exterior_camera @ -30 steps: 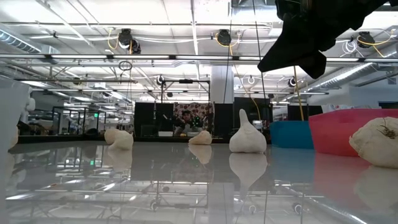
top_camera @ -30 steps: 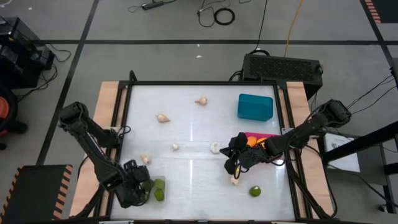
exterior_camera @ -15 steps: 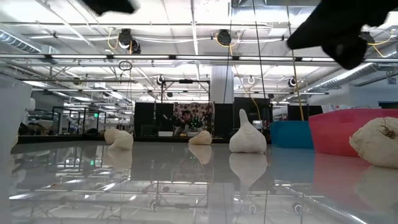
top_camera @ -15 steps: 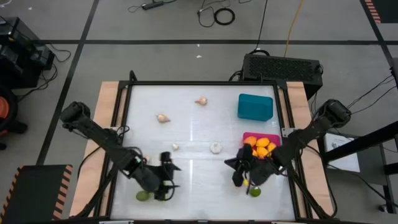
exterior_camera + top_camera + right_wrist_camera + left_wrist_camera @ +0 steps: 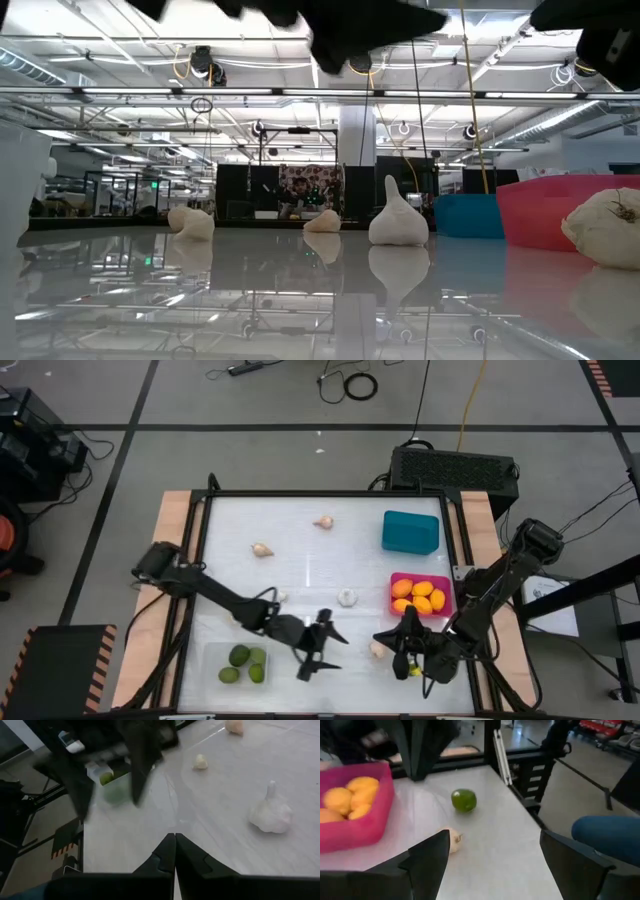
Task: Sort produce into baskets
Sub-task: Put the green lime into the transparent bin
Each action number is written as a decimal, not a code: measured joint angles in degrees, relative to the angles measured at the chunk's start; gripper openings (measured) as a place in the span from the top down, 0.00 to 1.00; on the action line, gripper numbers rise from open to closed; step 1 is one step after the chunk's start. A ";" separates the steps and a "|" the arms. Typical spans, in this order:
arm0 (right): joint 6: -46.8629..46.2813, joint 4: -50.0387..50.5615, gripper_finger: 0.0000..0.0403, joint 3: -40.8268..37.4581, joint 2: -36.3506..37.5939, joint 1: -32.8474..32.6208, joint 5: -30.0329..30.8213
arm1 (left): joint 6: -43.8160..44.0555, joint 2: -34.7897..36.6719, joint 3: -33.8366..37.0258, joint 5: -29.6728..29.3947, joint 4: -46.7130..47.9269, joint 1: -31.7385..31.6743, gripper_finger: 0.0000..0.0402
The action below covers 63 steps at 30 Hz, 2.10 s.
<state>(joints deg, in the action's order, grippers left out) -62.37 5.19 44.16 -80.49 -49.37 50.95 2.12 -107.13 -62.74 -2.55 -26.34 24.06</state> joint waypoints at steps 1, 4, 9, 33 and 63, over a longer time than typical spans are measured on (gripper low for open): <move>0.00 -0.02 1.00 0.00 0.00 -0.34 0.31 | -0.05 -1.73 -1.09 0.36 -0.14 -0.51 0.22; 0.02 0.00 1.00 0.00 0.00 -0.84 0.35 | -2.03 -6.26 -3.41 0.04 -0.22 -1.77 0.22; 0.40 0.27 1.00 0.00 0.00 -1.00 0.33 | -2.59 -12.45 -5.88 -0.94 0.01 -3.58 0.22; 11.79 7.30 1.00 16.26 -0.37 -0.54 -25.80 | -1.26 -5.66 -21.51 -1.74 44.35 -4.73 0.22; 1.08 71.00 0.75 48.13 -28.90 -2.22 -52.32 | 30.54 39.54 -5.39 -26.14 86.17 5.21 0.22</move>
<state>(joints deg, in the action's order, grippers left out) -61.29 76.18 92.29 -109.39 -51.59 -1.37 32.66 -67.59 -68.13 -28.69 59.84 29.28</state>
